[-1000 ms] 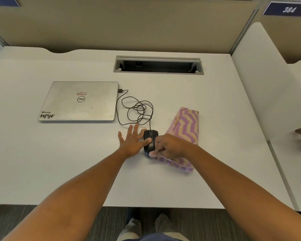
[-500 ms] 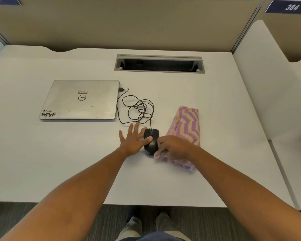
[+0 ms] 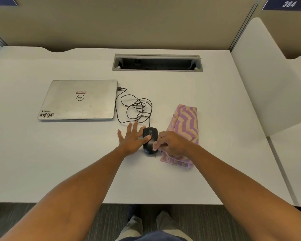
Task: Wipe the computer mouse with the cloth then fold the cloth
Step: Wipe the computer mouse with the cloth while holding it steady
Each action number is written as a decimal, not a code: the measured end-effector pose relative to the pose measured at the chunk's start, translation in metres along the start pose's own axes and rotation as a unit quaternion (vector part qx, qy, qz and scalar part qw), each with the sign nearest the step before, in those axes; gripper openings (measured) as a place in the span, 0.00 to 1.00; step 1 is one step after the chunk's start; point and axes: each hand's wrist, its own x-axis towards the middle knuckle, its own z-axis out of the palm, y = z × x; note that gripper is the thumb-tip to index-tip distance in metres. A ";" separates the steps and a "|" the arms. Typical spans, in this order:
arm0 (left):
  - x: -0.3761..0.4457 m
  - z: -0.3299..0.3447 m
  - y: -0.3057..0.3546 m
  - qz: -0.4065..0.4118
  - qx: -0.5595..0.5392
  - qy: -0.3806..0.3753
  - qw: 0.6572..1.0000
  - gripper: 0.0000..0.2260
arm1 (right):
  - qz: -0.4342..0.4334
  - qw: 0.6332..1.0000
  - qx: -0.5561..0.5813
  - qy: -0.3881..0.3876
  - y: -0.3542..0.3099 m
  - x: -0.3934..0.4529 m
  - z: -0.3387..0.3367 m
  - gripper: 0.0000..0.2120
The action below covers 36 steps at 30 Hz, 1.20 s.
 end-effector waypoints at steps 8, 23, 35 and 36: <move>-0.001 0.004 -0.002 -0.002 -0.025 0.025 0.999 0.40 | 0.080 0.994 -0.069 0.041 0.034 -0.013 -0.020 0.10; -0.017 -0.003 -0.001 0.050 -0.027 0.000 0.998 0.62 | 0.026 0.993 0.058 0.104 -0.002 0.018 -0.014 0.11; -0.018 -0.006 0.001 0.043 -0.015 -0.008 0.999 0.60 | 0.027 0.996 0.038 0.080 0.001 0.030 -0.015 0.08; -0.018 -0.005 0.002 0.043 -0.016 -0.008 0.999 0.60 | 0.029 0.995 0.037 0.093 -0.002 0.033 -0.014 0.08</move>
